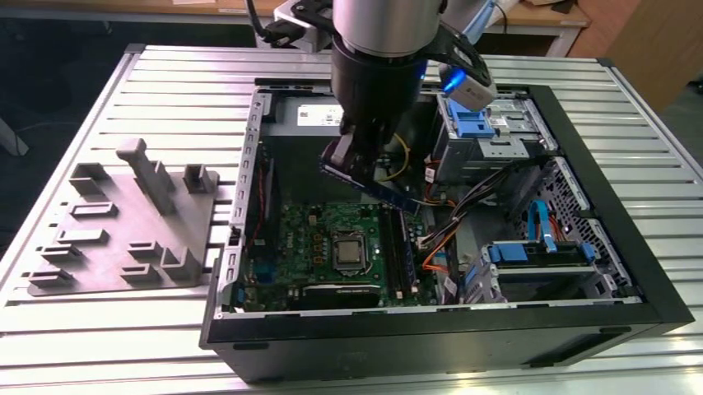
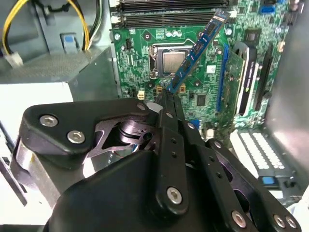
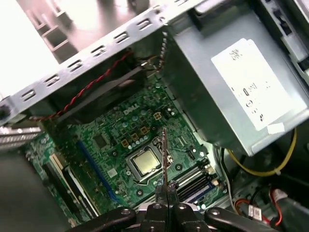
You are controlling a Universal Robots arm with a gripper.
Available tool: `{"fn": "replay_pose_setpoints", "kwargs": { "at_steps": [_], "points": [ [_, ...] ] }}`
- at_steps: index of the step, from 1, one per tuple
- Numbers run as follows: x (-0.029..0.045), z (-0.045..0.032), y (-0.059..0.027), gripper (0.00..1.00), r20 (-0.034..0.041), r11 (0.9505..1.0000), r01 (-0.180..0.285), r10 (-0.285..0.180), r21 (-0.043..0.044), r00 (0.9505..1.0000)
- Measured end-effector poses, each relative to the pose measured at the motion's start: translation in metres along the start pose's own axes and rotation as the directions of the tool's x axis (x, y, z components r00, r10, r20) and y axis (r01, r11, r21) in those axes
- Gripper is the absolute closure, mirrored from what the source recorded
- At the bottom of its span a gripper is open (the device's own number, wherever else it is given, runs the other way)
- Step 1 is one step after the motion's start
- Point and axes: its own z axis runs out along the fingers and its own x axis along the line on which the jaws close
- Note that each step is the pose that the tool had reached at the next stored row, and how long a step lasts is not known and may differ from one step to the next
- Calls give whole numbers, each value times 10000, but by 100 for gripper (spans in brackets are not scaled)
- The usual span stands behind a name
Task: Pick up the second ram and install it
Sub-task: 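Insert the second ram into the second slot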
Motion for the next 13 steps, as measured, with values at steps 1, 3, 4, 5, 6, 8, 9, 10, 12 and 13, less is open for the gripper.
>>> {"fn": "replay_pose_setpoints", "kwargs": {
  "at_steps": [1,3,4,5,6,8,9,10,12,13],
  "points": [
    [0,1,0,89,7,9998,-180,180,7,9998],
    [0,4,0,89,21,9985,-539,539,20,9985],
    [0,5,0,89,28,9974,-717,717,26,9974],
    [0,6,0,89,35,9960,-897,897,32,9960],
    [0,8,0,89,43,9942,-1076,1075,38,9942],
    [0,10,0,89,58,9897,-1432,1432,51,9897],
    [0,11,0,89,66,9867,-1625,1625,57,9867],
    [0,13,-1,89,74,9836,-1803,1803,63,9836],
    [0,16,-1,89,90,9765,-2155,2154,73,9765],
    [1,18,-1,89,98,9724,-2330,2329,78,9724]
  ]
}}
